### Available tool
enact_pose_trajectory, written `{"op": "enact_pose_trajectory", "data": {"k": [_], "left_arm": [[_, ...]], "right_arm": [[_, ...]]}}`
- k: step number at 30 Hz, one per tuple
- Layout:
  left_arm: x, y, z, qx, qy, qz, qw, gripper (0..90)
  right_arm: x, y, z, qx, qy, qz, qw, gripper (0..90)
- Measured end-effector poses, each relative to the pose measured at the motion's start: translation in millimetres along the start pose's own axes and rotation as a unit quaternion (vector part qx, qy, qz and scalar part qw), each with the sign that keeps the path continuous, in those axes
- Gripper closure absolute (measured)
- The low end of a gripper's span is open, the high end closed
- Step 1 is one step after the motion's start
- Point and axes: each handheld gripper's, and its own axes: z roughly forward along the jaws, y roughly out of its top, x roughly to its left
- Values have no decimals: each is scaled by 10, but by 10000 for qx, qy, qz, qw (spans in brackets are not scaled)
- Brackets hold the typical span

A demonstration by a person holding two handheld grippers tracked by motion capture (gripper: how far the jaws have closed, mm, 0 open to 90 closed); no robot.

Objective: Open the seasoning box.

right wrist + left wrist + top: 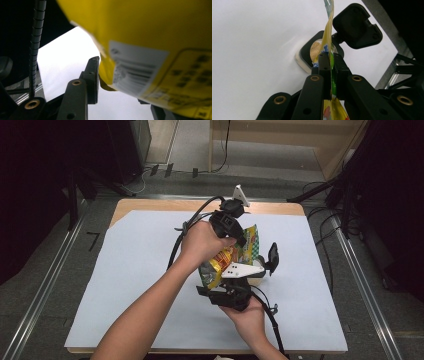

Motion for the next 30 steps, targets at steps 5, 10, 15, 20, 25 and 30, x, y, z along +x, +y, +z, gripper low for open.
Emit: {"op": "enact_pose_trajectory", "data": {"k": [5,10,15,20,25,30], "left_arm": [[45,-114,-28,-129,-128,-34,9998,880],[97,-216,-41,-263,-239,-71,9993,879],[148,-328,-49,-395,-336,-57,9986,877],[244,-464,-64,-526,-501,-95,9973,876],[311,-569,-68,-622,-634,-128,9960,877],[346,-688,-94,-791,-737,-91,9941,876]], "right_arm": [[-4,-55,59,145,-24,-71,9999,590],[-18,-115,112,294,-83,-200,9993,587],[-58,-171,150,402,-16,-212,9990,562],[-99,-218,175,494,9,-146,9987,547],[-93,-263,220,636,-79,-294,9975,535],[-89,-296,251,712,-118,-409,9966,526]]}}
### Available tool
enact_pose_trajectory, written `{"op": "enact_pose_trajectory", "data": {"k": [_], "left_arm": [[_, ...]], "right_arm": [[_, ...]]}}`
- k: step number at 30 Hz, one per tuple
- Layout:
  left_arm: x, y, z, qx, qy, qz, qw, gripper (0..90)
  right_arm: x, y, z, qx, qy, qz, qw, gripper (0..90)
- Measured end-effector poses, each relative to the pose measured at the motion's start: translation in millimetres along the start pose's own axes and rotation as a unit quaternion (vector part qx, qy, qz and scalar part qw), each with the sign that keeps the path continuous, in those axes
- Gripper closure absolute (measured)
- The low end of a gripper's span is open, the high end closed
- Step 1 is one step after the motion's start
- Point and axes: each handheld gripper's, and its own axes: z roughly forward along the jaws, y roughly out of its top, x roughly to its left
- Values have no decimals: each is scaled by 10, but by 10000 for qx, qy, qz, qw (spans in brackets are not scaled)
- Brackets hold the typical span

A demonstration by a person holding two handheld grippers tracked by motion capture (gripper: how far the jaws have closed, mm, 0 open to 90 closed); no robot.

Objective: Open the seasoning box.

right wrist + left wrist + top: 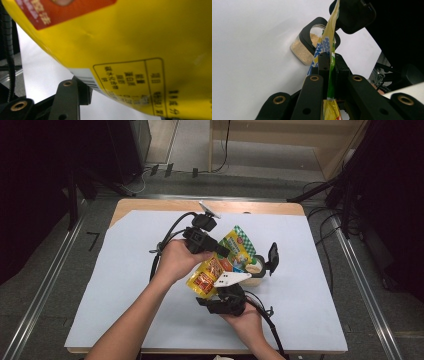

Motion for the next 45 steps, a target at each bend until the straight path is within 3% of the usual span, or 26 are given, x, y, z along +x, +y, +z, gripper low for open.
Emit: {"op": "enact_pose_trajectory", "data": {"k": [4,9,20,32,45], "left_arm": [[26,-71,-33,-93,-44,4,9999,874],[69,-152,-68,-209,-130,33,9997,873],[150,-325,-157,-455,-239,48,9987,874],[270,-437,-158,-382,-39,-13,9993,874],[307,-486,-251,-585,-137,42,9982,894]], "right_arm": [[11,-15,18,59,-67,-84,9999,513],[-28,-31,19,73,-60,5,10000,498],[-28,-61,54,116,-122,-150,9997,488],[-104,-73,41,-20,-225,3,9997,493],[-122,-66,24,-62,-283,-58,9996,493]]}}
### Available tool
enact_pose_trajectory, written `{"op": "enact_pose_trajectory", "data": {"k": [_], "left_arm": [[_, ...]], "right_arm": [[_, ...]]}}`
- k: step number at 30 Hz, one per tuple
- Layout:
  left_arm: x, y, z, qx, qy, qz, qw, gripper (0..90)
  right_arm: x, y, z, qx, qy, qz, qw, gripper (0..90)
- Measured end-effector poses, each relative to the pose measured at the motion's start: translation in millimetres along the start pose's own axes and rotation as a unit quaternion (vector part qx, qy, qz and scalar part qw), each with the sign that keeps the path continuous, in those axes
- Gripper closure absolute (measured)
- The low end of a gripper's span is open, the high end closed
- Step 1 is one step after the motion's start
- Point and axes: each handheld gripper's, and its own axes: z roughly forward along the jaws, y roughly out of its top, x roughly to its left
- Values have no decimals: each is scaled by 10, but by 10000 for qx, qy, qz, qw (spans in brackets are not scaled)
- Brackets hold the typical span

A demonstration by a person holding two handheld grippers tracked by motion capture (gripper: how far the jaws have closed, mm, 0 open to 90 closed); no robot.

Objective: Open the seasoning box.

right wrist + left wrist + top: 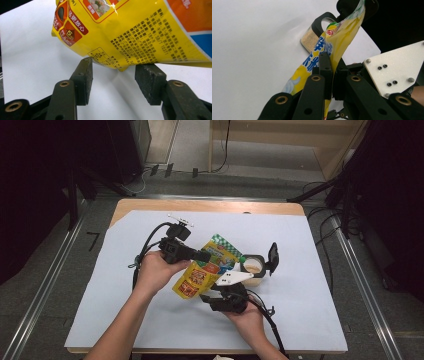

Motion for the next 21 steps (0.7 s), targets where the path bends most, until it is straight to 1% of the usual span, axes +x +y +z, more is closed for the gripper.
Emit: {"op": "enact_pose_trajectory", "data": {"k": [3,7,10,12,18,19,20,21], "left_arm": [[22,-10,-65,-111,-64,-36,9999,895],[55,-22,-158,-277,-77,-41,9996,895],[82,-29,-232,-358,-16,-48,9993,896],[117,-39,-288,-469,57,-80,9989,896],[295,-66,-428,-730,152,-261,9969,896],[328,-73,-446,-797,174,-308,9962,896],[365,-77,-465,-835,207,-312,9958,896],[408,-84,-488,-915,244,-358,9949,896]], "right_arm": [[3,20,-22,-53,21,-27,10000,487],[10,39,-42,-85,68,12,9999,474],[6,39,-44,-32,133,66,9999,471],[4,37,-41,0,168,105,9998,468],[8,40,-54,-12,229,111,9997,462],[4,39,-56,-23,269,120,9996,461],[1,39,-60,-14,301,135,9995,461],[-3,38,-63,-21,311,125,9994,461]]}}
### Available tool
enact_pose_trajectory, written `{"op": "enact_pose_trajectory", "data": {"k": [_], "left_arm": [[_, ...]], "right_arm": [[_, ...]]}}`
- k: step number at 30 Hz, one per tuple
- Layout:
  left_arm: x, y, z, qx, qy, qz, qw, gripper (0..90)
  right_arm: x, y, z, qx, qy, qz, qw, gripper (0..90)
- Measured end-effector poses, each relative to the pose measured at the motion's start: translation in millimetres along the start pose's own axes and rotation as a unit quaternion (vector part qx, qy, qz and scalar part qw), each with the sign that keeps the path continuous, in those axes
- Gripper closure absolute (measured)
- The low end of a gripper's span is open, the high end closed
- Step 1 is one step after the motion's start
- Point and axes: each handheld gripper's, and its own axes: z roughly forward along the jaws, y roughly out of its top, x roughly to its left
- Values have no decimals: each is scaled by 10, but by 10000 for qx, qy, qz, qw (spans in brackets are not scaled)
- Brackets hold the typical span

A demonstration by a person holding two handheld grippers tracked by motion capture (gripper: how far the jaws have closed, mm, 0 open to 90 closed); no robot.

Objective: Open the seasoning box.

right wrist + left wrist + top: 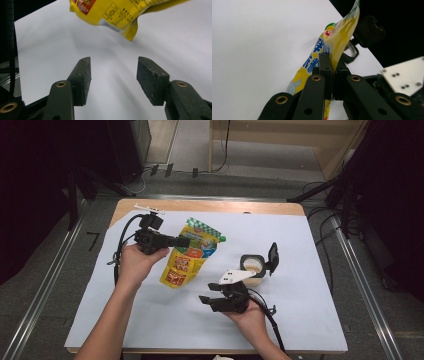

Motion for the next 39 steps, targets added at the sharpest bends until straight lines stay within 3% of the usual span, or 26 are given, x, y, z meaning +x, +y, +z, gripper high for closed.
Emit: {"op": "enact_pose_trajectory", "data": {"k": [10,14,18,21,27,33,39], "left_arm": [[346,-1,-11,-385,142,-288,9987,896],[440,-2,15,-555,40,-334,9979,896],[554,-36,-1,-650,-153,-514,9964,896],[579,-71,-38,-667,-217,-596,9958,895],[592,-158,-128,-676,-184,-532,9961,891],[555,-262,-225,-624,-6,-425,9971,885],[569,-424,-348,-676,95,-502,9964,873]], "right_arm": [[-7,-34,-43,17,-48,20,10000,453],[-24,-52,-80,-6,-88,59,9999,453],[-31,-61,-94,-4,-105,73,9999,452],[-29,-58,-98,-11,-122,56,9999,452],[-23,-37,-113,-18,-125,-7,9999,452],[-27,1,-133,-59,-104,-38,9999,452],[-37,46,-169,-61,-110,-59,9999,452]]}}
